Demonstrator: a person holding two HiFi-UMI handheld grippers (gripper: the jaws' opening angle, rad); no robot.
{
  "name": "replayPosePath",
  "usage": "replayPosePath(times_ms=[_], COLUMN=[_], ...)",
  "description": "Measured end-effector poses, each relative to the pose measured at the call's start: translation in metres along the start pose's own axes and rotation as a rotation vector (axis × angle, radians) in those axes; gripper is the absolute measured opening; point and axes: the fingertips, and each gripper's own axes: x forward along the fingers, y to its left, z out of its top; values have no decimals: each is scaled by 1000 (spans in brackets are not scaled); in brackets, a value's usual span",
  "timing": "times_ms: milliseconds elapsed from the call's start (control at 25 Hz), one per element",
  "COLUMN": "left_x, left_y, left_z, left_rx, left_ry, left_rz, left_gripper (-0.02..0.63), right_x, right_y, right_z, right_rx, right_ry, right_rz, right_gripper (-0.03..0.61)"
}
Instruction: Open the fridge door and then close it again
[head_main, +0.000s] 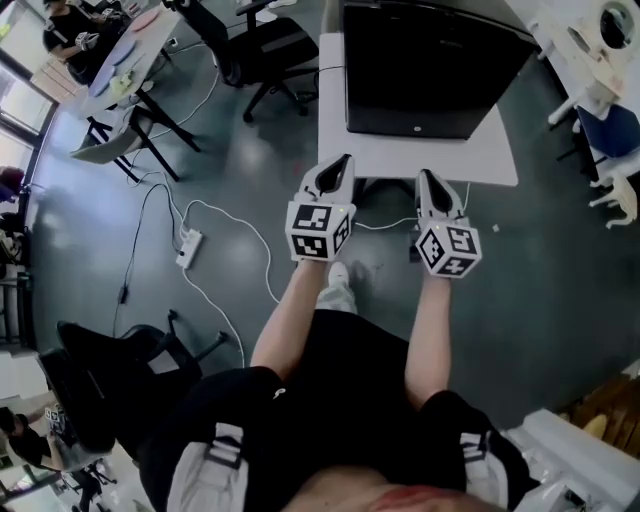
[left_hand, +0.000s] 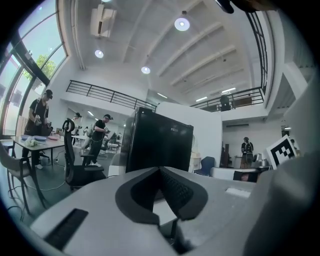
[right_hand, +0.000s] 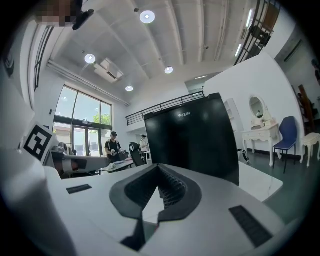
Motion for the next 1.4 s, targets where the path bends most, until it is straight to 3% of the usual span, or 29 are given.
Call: replayPosePath(times_ms=[280,440,640,760,880,920,1040,1240,1400], left_x=[98,126,147,158,175,181,193,208,216], left_y=[68,84,85,91,96,97,100,98,95], left_z=[28,37,61,66,62,57,53,65,61], left_rx=[-7,-7,8,30,33,39,67,97,125], left_ry=[-40,-56,-137,-141,-130,-119,-98,-110,-95], left_rz=[-7,-14,-83,-123,-172,-186,-220,-298,-349], left_gripper=[-2,-2,0,74,120,137,167,202,204], right_x=[109,141,169,185,198,201,207,222,234], right_y=[-12,-21,-23,-18,-2,4,25,49,53], right_z=[26,37,85,120,147,152,170,195,193], right_rx=[-41,-75,-155,-203,-334,-391,-588,-911,-1061], right_ry=[-22,-23,-80,-113,-95,-78,-22,89,181], right_rz=[37,55,92,134,207,232,288,307,307], right_gripper=[-6,-6,-6,-6,10,61,102,121,133])
